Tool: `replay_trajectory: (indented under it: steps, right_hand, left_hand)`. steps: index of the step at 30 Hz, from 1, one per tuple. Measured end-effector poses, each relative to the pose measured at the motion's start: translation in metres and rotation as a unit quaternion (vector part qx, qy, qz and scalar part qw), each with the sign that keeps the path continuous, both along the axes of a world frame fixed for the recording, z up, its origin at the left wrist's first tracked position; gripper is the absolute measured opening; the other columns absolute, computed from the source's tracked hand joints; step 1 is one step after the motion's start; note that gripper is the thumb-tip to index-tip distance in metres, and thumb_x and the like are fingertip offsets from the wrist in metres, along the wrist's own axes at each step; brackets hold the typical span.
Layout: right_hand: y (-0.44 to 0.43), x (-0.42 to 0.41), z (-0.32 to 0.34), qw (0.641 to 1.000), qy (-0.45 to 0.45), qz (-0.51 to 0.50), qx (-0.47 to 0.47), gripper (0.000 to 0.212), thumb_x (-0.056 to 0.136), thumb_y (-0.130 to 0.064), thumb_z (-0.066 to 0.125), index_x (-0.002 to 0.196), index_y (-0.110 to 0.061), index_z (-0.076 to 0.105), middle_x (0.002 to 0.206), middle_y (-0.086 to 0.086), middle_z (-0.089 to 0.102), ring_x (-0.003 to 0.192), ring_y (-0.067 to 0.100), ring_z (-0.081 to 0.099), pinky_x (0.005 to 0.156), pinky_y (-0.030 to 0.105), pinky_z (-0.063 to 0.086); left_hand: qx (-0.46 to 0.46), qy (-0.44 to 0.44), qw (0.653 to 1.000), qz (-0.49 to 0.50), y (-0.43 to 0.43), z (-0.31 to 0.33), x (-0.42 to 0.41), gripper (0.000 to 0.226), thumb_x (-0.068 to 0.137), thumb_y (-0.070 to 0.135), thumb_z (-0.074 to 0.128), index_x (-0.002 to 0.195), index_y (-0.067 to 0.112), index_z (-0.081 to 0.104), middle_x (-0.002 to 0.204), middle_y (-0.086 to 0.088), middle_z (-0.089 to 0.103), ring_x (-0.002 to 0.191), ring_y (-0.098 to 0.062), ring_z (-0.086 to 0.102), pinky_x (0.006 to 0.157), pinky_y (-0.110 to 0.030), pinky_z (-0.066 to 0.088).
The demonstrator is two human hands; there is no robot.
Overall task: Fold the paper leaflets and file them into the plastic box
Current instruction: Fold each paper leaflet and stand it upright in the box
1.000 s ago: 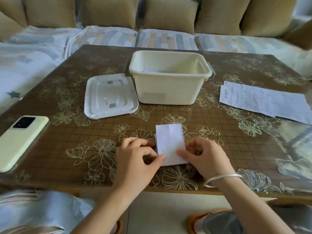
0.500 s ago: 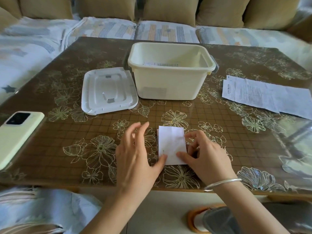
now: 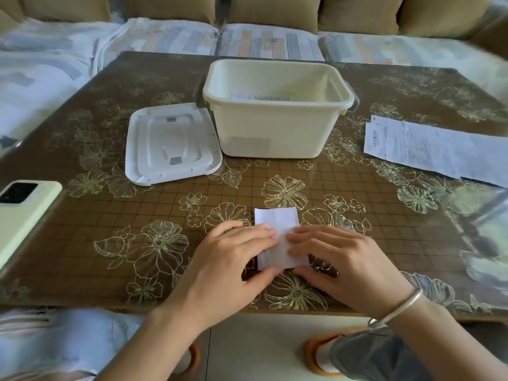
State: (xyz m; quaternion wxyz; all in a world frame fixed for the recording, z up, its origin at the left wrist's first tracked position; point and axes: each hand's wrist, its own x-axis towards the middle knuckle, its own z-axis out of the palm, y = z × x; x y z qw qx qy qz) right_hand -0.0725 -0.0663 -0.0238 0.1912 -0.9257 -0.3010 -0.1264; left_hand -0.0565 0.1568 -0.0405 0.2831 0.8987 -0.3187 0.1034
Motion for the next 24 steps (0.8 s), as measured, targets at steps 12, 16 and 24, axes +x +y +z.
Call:
replay_trajectory:
  steps: [12,16,24]
  right_hand:
    - [0.026,0.038,0.003,0.972,0.03,-0.185,0.142,0.014,0.09,-0.037,0.059,0.095,-0.026,0.066,0.071,-0.013,0.066,0.059,0.002,0.06,0.051,0.02,0.051]
    - [0.027,0.048,0.01,0.975,0.08,-0.193,0.07,0.024,0.082,-0.04,0.067,0.103,-0.029,0.064,0.089,-0.015,0.062,0.07,0.006,0.06,0.062,0.03,0.054]
    - [0.03,0.066,0.028,0.982,0.11,-0.131,-0.075,0.038,0.078,-0.043,0.071,0.113,-0.031,0.06,0.113,-0.012,0.051,0.107,0.008,0.047,0.077,0.029,0.053]
  left_hand:
    - [-0.1,0.052,0.985,0.128,-0.017,0.013,0.028,0.028,0.085,0.029,0.07,0.112,0.022,0.07,0.103,0.013,0.069,0.084,-0.002,0.064,0.075,-0.021,0.053]
    - [-0.069,0.054,0.984,0.158,-0.018,0.009,0.031,0.038,0.081,0.031,0.071,0.117,0.019,0.066,0.112,0.01,0.06,0.084,-0.005,0.06,0.07,-0.023,0.054]
    - [0.007,0.054,0.989,0.138,-0.023,0.018,0.038,0.04,0.081,0.025,0.075,0.118,0.02,0.059,0.118,0.01,0.051,0.109,-0.006,0.052,0.089,-0.014,0.041]
